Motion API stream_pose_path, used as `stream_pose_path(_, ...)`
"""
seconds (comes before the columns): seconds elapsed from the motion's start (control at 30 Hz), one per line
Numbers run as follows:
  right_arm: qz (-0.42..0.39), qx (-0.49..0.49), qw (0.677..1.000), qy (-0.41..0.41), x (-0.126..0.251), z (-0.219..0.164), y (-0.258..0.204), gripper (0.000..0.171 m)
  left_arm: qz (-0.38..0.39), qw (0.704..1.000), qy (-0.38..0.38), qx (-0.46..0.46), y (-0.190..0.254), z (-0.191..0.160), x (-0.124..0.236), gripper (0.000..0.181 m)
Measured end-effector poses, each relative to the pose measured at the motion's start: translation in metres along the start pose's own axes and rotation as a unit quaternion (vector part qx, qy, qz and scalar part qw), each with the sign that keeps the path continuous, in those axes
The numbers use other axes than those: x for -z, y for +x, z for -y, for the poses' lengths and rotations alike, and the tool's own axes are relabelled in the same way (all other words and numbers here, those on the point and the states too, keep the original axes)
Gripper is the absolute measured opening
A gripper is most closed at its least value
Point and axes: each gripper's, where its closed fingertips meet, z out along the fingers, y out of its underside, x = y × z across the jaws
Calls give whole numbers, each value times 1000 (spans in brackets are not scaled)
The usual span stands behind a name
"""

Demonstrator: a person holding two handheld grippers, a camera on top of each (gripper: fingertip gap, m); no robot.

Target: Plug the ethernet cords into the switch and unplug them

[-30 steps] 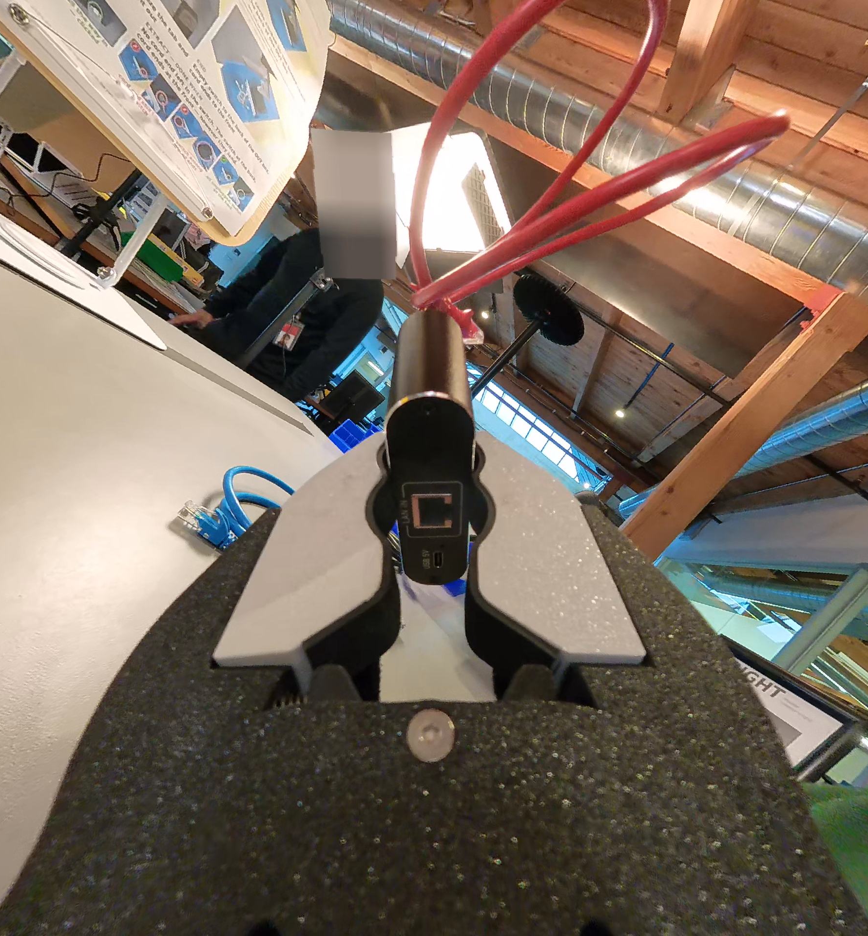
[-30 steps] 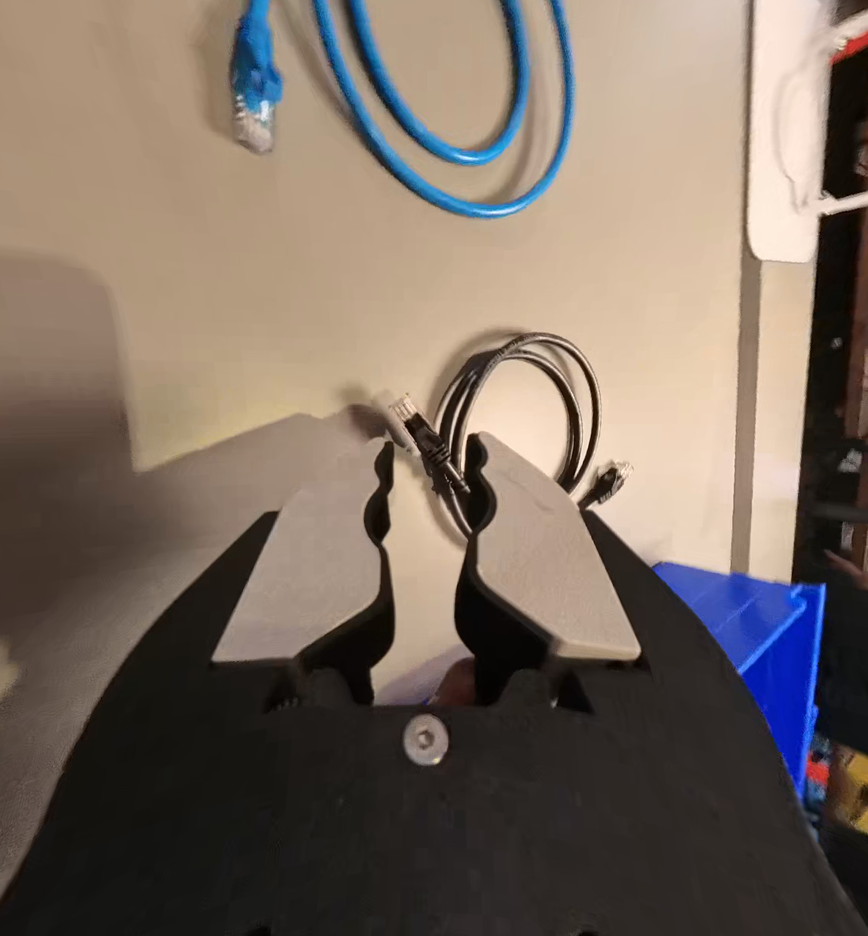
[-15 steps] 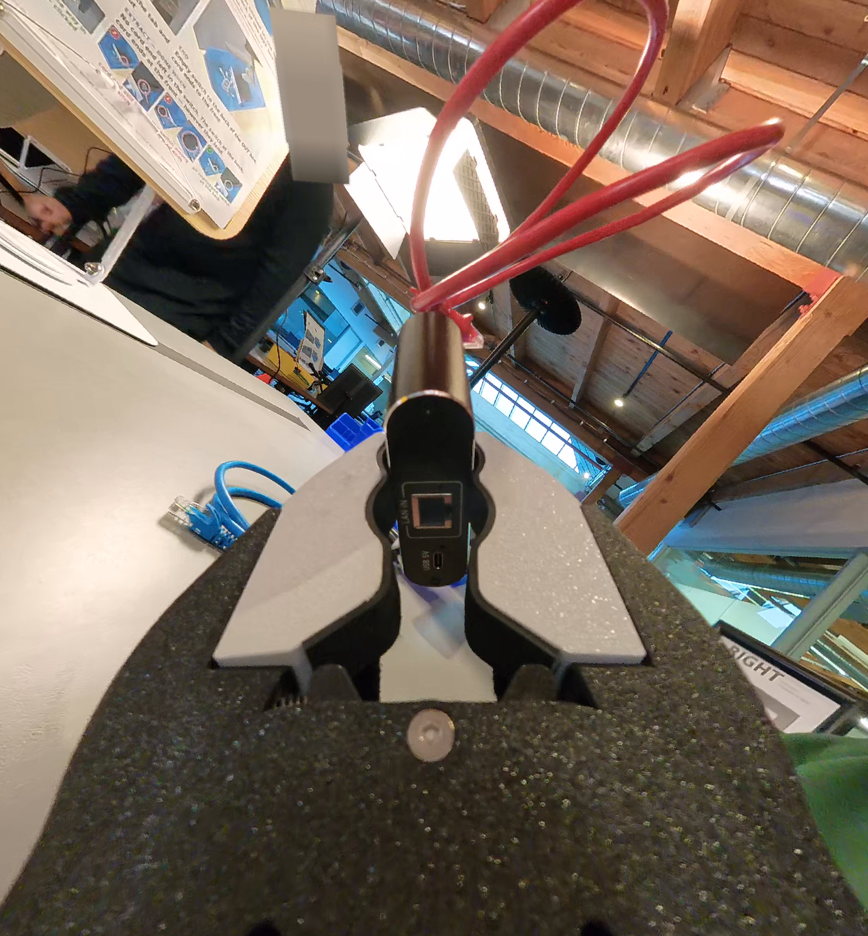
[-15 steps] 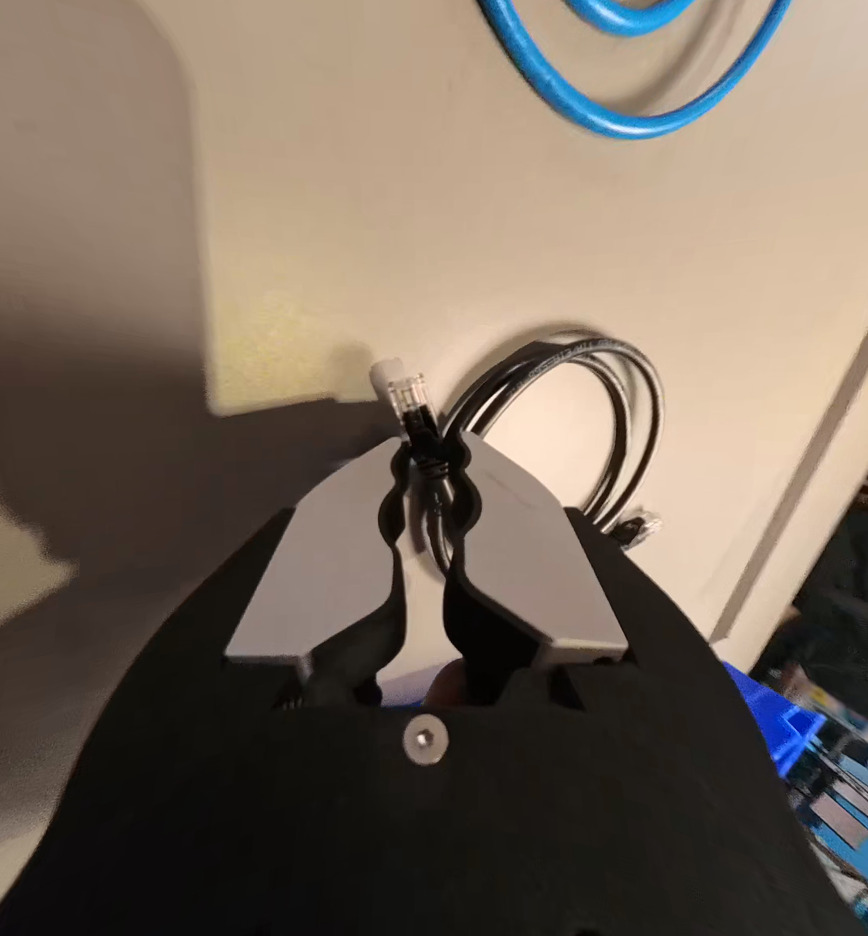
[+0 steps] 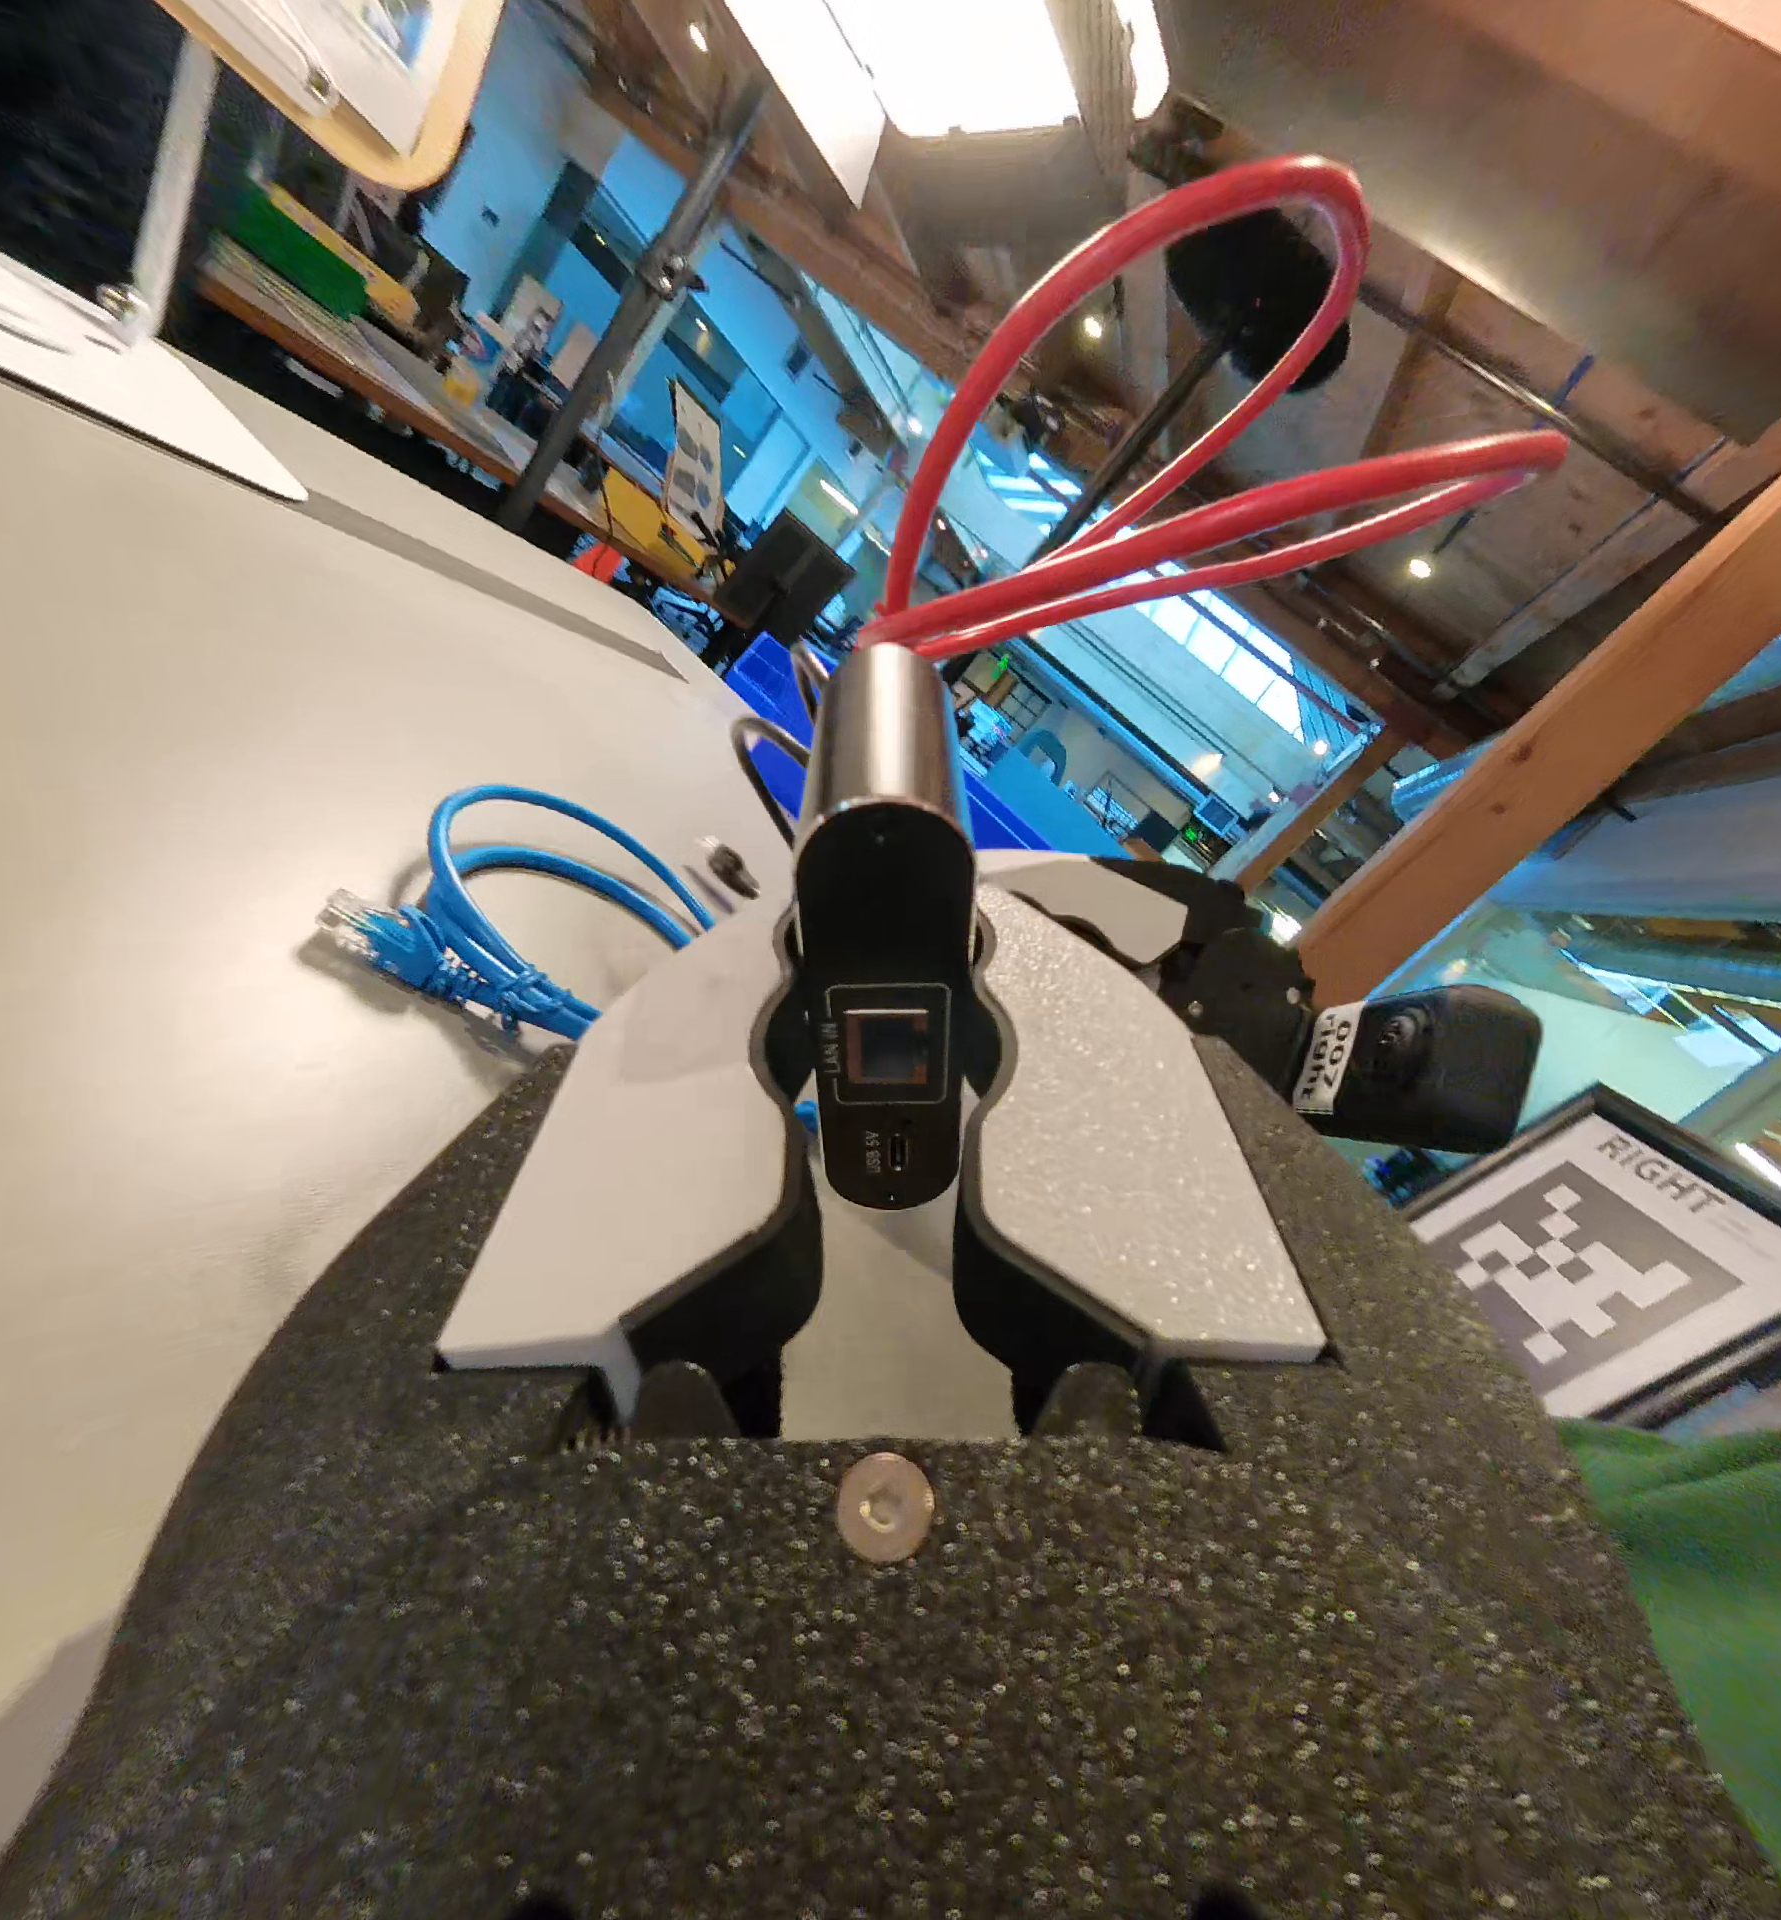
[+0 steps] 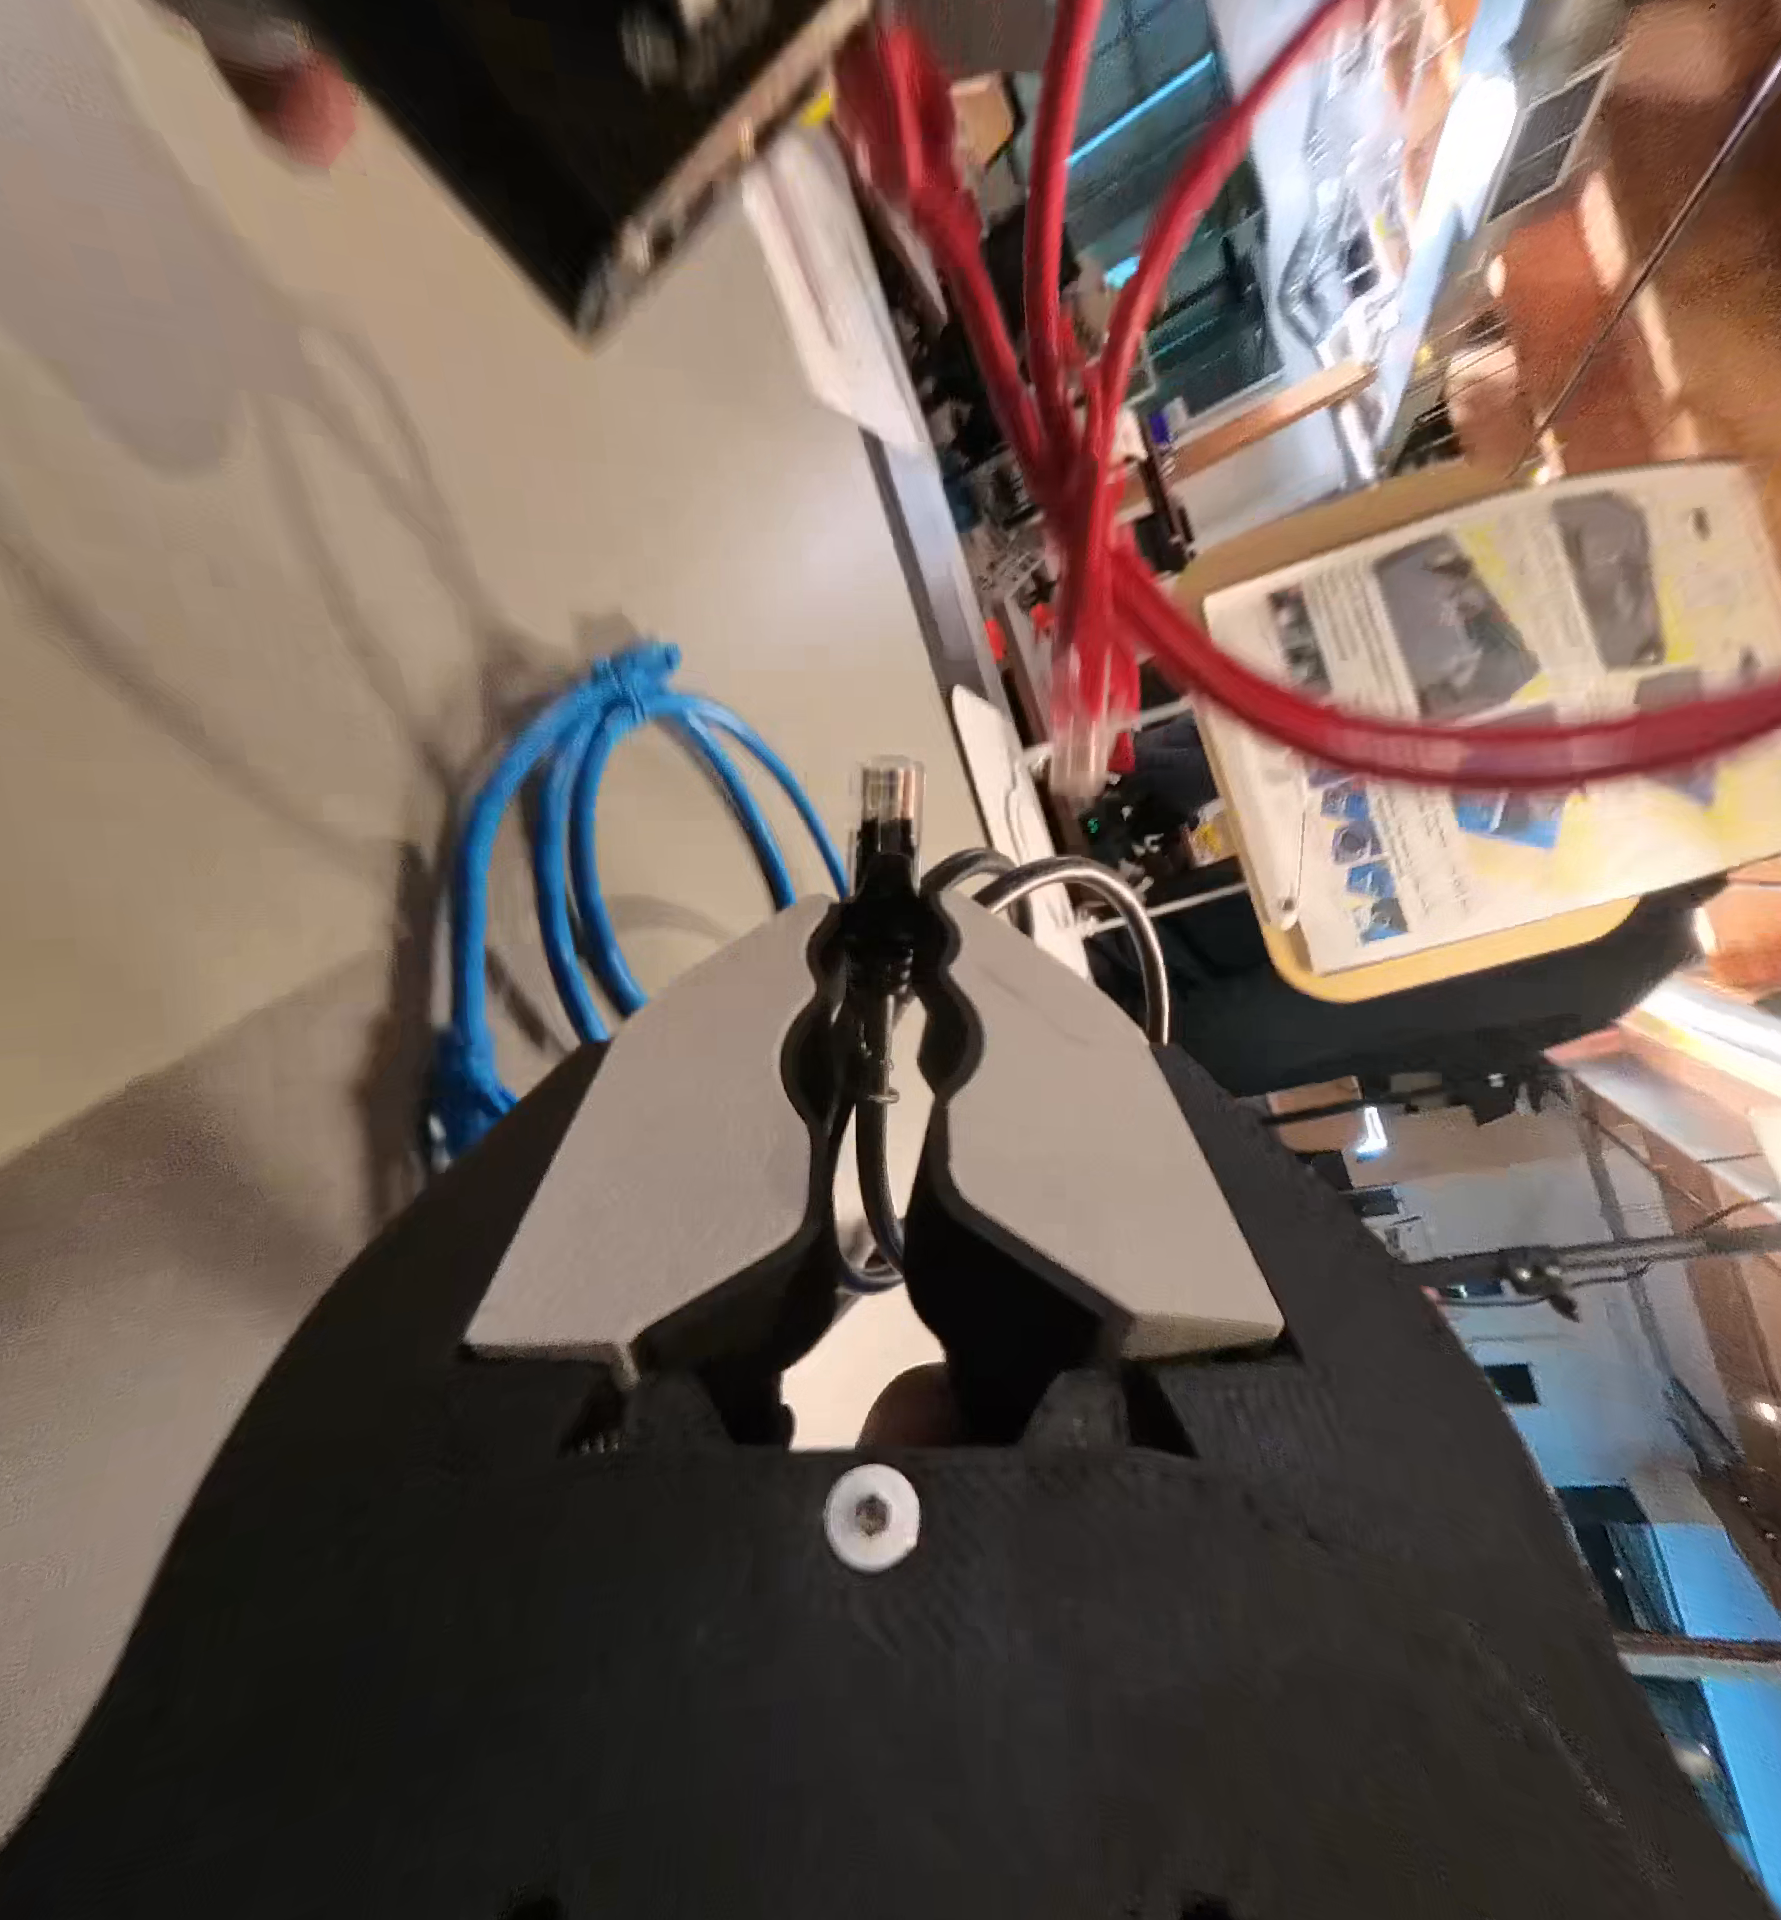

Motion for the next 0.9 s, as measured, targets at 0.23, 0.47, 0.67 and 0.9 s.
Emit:
stream_pose_path(0.23,-82,68,994,4,-10,44,-14,12,-53,998,-36,2,14,-10,-2,26)
stream_pose_path(0.47,-104,146,984,7,-4,54,-23,12,-83,991,-107,-22,26,-29,-5,25)
stream_pose_path(0.67,7,109,993,54,14,56,-41,12,-114,981,-151,-43,38,-41,-2,26)
stream_pose_path(0.9,57,69,995,52,37,67,-30,12,-143,971,-182,-59,49,-52,-2,26)
